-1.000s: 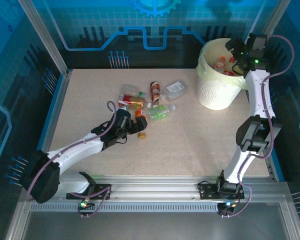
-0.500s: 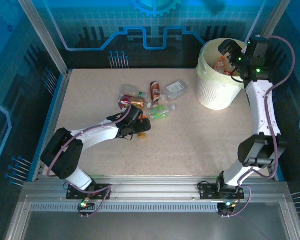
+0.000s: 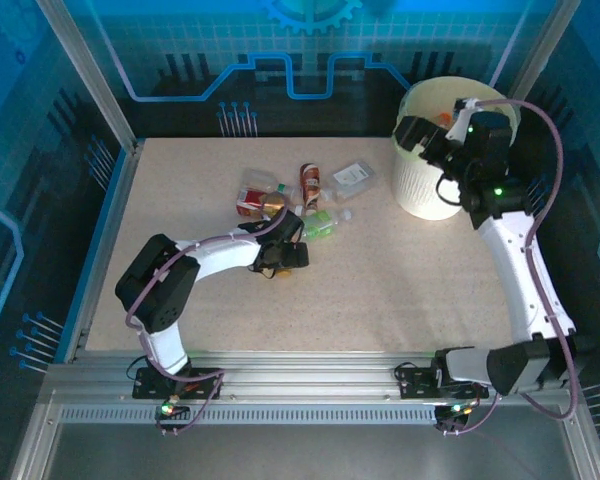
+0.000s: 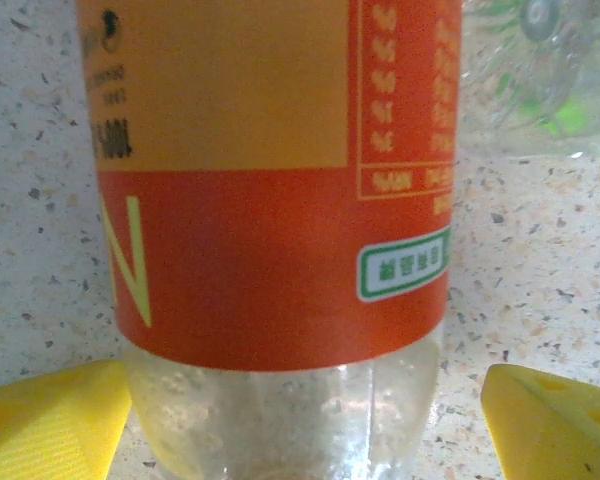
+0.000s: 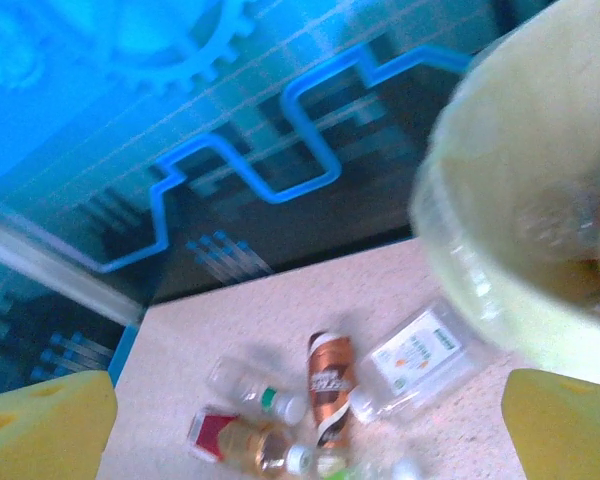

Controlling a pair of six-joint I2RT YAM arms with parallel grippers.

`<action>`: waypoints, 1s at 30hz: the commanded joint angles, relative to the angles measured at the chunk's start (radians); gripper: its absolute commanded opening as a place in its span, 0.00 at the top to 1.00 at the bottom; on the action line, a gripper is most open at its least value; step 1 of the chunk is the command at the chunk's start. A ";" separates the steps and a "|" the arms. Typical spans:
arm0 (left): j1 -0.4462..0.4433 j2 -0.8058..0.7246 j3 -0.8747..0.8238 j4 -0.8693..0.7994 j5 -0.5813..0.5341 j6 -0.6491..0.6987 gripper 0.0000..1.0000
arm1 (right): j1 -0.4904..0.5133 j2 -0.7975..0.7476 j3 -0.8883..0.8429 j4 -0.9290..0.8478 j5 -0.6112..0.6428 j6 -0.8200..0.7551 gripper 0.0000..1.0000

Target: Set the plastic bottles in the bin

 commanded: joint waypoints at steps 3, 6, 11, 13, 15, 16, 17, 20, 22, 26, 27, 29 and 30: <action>-0.021 0.032 0.036 -0.057 -0.055 0.014 0.15 | 0.120 -0.101 -0.139 0.079 -0.008 -0.071 0.00; -0.028 0.040 0.032 -0.056 -0.061 0.010 0.19 | 0.167 -0.137 -0.207 0.068 -0.007 -0.065 0.00; -0.030 0.049 0.030 -0.060 -0.062 0.017 0.25 | 0.178 -0.190 -0.275 -0.004 0.002 -0.101 0.00; -0.030 0.049 0.027 -0.057 -0.064 0.018 0.28 | 0.178 -0.212 -0.293 -0.025 0.020 -0.125 0.00; -0.031 0.051 0.023 -0.049 -0.060 0.020 0.31 | 0.177 -0.233 -0.312 -0.034 0.018 -0.138 0.00; -0.031 0.051 0.021 -0.046 -0.057 0.020 0.34 | 0.178 -0.240 -0.318 -0.038 0.015 -0.139 0.00; -0.032 0.050 0.019 -0.042 -0.055 0.020 0.36 | 0.177 -0.245 -0.323 -0.044 0.014 -0.139 0.00; -0.036 0.049 0.013 -0.026 -0.050 0.021 0.44 | 0.177 -0.250 -0.328 -0.074 0.024 -0.126 0.00; -0.039 0.050 0.008 -0.014 -0.046 0.023 0.48 | 0.178 -0.247 -0.331 -0.087 0.026 -0.119 0.00; -0.047 0.047 0.004 -0.003 -0.047 0.030 0.55 | 0.178 -0.251 -0.337 -0.081 0.039 -0.139 0.00; -0.049 0.044 0.000 0.001 -0.049 0.032 0.56 | 0.178 -0.255 -0.337 -0.074 0.052 -0.146 0.00; -0.051 0.033 -0.013 0.022 -0.044 0.038 0.61 | 0.178 -0.263 -0.340 -0.063 0.072 -0.158 0.00; -0.051 0.021 -0.026 0.038 -0.040 0.039 0.63 | 0.178 -0.266 -0.340 -0.058 0.081 -0.162 0.00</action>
